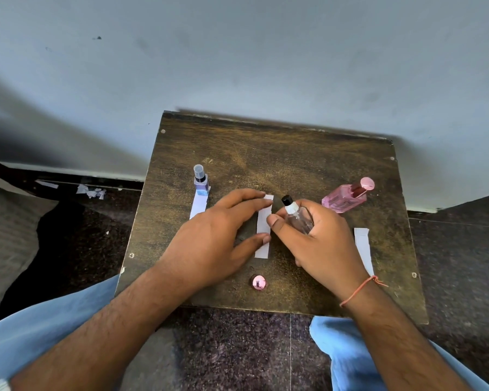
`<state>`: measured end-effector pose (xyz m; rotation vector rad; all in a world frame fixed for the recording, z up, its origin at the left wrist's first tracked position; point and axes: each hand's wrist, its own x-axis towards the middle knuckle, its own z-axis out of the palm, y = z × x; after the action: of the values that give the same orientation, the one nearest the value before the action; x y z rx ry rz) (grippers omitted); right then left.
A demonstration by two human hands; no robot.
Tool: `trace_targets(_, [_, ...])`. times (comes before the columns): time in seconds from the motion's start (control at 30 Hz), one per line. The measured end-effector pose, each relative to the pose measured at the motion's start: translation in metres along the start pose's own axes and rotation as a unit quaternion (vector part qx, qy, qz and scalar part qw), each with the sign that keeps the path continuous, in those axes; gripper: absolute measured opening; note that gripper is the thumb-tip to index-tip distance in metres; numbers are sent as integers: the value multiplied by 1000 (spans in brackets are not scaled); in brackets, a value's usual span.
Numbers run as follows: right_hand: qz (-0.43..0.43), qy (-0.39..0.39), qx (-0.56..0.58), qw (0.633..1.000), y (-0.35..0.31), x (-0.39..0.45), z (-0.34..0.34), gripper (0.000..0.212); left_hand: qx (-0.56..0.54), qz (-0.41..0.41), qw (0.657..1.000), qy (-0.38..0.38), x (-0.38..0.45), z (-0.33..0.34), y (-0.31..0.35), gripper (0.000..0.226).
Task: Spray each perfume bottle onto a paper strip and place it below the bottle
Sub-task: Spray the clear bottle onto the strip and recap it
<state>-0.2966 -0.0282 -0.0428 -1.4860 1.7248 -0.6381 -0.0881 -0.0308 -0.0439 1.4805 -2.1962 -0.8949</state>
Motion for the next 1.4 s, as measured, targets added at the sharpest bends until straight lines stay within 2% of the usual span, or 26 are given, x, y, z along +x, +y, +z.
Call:
trace_targets(0.13, [-1,4,21,1000,1,-1,-2,29,-101,-27,994,-1,1,-8,-7,51])
trace_targets(0.2, [-1,2,25,1000,2,-1,-2,26,-116,-23,993,-10,0,-13,-10,44])
trace_targets(0.3, [-2,0,24,1000,4,0,-2,26,-71,16,994,-78,-3,-21,-15,36])
trace_targets(0.43, [0,2,20,1000,5,0,0,29,69,94,980,-162,-7,-28,-19,45])
trace_targets(0.6, [-6,6,25,1000,6,-1,2,38,67,123,969,-205,-13,-35,-14,62])
trace_targets(0.7, [-6,5,22,1000,8,0,2,30,61,127,968,-207,-14,-28,-12,62])
trace_targets(0.87, [-7,4,24,1000,8,0,3,37,46,155,977,-138,-14,-15,-11,33])
trace_targets(0.97, [-13,-1,39,999,9,0,2,39,-86,153,982,-65,-9,-10,-4,26])
trace_targets(1.07, [-35,-15,53,998,11,-1,0,30,-243,106,964,34,-5,-5,11,27])
trace_targets(1.13, [-43,-12,42,998,11,-2,0,26,-278,72,953,101,-2,0,16,26])
trace_targets(1.23, [-63,-10,31,998,12,-6,0,34,-279,30,943,179,2,2,19,25])
trace_targets(1.4, [-75,-19,42,996,17,-9,-4,24,-303,-7,936,178,12,6,25,18])
